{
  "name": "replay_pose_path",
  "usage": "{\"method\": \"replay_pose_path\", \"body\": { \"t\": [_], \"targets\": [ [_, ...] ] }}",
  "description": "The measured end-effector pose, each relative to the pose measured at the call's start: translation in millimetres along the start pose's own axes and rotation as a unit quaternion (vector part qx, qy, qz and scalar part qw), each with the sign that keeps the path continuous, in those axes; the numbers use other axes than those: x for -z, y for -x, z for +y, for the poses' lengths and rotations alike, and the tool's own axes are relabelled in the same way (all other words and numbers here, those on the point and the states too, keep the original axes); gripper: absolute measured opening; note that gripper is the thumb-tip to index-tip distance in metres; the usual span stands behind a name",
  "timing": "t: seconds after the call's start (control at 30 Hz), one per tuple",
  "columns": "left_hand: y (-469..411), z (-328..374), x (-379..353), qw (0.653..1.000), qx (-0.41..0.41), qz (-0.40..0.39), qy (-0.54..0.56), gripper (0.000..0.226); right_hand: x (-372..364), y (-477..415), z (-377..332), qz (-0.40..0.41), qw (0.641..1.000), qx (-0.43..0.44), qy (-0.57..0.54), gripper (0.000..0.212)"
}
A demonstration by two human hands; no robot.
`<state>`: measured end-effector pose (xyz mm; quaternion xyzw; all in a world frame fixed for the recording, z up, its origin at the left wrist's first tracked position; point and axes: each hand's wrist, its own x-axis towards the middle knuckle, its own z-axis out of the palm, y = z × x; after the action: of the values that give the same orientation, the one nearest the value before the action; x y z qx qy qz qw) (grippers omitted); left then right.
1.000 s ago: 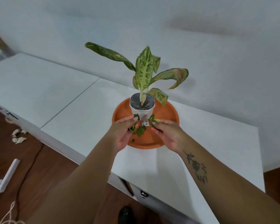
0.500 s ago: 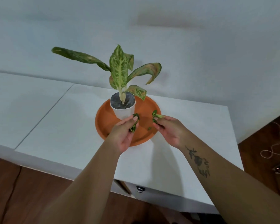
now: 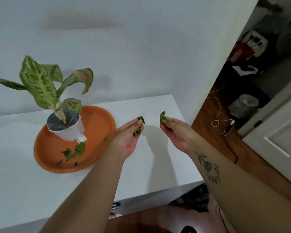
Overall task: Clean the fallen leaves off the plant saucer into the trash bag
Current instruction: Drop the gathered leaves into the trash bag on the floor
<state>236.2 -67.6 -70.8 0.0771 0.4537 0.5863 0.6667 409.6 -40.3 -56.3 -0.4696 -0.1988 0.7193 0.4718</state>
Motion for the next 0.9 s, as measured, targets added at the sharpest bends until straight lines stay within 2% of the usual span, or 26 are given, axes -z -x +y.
{"method": "replay_pose_path", "body": {
  "t": [0.3,0.5,0.7,0.9],
  "targets": [
    [-11.3,-87.4,-96.0,0.997,0.051,-0.049,-0.032,0.027,110.3,1.6,-61.1,0.062,0.996,0.042,-0.042,0.007],
    [-17.6,-155.2,-154.3,0.997,0.059,-0.011,-0.038,0.033,187.1,-11.3,-97.6,0.061,0.998,-0.004,-0.030,0.011],
    [-25.4,-217.8,-202.5,0.998,0.056,0.027,-0.011,0.033,250.5,-18.8,-131.7,0.061,0.998,-0.027,-0.004,0.006],
    [-34.6,-274.4,-213.4,0.995,0.075,0.063,-0.016,0.020,296.8,-37.4,-122.3,0.070,0.996,-0.051,-0.009,0.008]
  ]
}}
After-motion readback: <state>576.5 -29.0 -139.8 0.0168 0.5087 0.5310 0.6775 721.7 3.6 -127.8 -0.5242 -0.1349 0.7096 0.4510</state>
